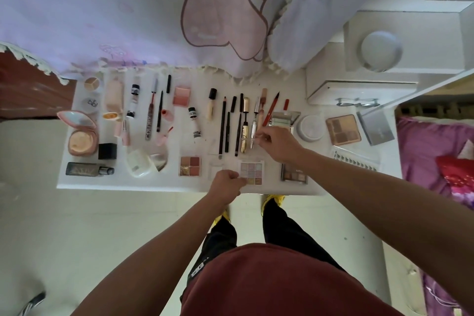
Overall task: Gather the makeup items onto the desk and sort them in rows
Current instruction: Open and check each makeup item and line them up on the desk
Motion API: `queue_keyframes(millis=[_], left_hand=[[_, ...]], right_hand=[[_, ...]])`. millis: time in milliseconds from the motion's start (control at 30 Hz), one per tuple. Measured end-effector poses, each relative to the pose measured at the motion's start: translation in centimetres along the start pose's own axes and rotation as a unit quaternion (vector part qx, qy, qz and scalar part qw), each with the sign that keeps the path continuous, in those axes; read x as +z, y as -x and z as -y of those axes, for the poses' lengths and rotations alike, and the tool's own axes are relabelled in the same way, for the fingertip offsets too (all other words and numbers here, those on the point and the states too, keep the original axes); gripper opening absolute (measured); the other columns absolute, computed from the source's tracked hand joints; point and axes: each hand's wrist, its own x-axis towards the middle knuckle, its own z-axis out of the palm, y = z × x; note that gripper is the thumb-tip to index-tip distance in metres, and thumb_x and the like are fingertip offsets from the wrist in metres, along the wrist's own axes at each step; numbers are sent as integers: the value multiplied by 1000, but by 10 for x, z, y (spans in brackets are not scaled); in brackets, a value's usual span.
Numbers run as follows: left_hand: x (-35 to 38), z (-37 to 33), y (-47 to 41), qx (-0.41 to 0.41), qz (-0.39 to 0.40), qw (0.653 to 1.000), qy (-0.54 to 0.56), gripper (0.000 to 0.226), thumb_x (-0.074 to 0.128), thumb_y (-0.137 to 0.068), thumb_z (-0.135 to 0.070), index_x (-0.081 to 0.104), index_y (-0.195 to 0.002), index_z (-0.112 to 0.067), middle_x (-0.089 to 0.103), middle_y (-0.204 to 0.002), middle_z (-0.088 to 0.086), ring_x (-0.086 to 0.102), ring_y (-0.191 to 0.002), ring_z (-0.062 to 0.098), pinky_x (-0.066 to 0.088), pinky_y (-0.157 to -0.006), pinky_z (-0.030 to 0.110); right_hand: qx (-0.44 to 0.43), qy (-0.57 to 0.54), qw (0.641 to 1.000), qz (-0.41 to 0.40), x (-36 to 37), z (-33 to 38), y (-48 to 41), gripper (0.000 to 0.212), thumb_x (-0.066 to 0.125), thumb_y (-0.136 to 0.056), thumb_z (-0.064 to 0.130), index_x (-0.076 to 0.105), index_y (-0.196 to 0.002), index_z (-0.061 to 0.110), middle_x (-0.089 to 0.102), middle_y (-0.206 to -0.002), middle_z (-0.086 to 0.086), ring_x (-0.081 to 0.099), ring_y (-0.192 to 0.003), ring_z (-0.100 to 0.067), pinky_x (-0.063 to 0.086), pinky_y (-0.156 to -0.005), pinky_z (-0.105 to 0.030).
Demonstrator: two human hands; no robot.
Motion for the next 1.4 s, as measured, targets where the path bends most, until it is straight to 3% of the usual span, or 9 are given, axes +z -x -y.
queue_keyframes(millis=[100,200,367,533,667,900,1133,1300,1400], left_hand=[[-3,-3,3,14,3,1000,-21,18,66,-88,-14,59,-103,-6,60,-101,12,56,-77,22,50,-75,37],[-5,-8,4,33,-9,998,-57,35,66,-87,-16,58,-119,-4,62,-105,10,59,-82,22,53,-83,39],[-9,-32,4,90,-13,991,-97,27,62,-87,-14,63,-113,-7,66,-101,9,64,-87,25,56,-87,44],[-5,-59,3,136,-2,983,-120,18,60,-90,-13,63,-108,-10,67,-97,9,64,-84,23,55,-80,38],[3,-66,3,144,8,981,-133,17,60,-90,-9,62,-106,-6,66,-91,10,62,-79,22,54,-79,38],[11,-63,10,128,42,978,-156,11,61,-91,-10,61,-102,-9,65,-93,13,61,-73,18,51,-65,32],[22,-83,17,126,83,980,-127,23,63,-92,-13,60,-112,-4,64,-95,11,62,-79,19,53,-70,32],[36,-118,29,158,98,981,-58,24,67,-90,-18,64,-110,-5,69,-98,11,65,-82,19,54,-67,29],[45,-141,35,189,93,977,-34,17,67,-88,-7,67,-104,-3,72,-88,13,66,-72,19,53,-61,27]], right_hand=[[13,-13,1000,-8,-8,-2,7,29,57,-96,25,64,-123,15,69,-104,-2,61,-87,-16,46,-76,-27],[25,-14,999,-37,-21,-9,19,28,57,-96,22,65,-122,15,68,-109,-2,63,-98,-19,52,-89,-34],[52,37,994,-85,-40,-38,50,30,61,-93,23,65,-121,13,68,-108,-4,63,-101,-22,49,-87,-33],[89,184,979,-8,-36,-64,78,65,69,-85,40,44,-142,21,45,-142,-1,43,-130,-22,43,-101,-40],[87,281,955,34,-15,-79,88,79,72,-75,45,38,-141,18,38,-138,-3,37,-128,-23,52,-86,-41],[59,335,940,21,-3,-86,81,68,71,-76,42,42,-131,15,42,-128,-5,43,-116,-23,52,-75,-36],[54,206,977,-9,-30,-83,83,73,70,-64,55,48,-123,19,45,-119,-2,45,-112,-21,48,-84,-37],[-38,111,992,-50,-79,-65,91,80,78,-65,44,44,-133,21,39,-126,2,44,-108,-15,46,-91,-32],[-88,72,992,-60,-104,-58,94,79,78,-68,39,41,-137,25,32,-128,7,44,-104,-11,51,-89,-35]])
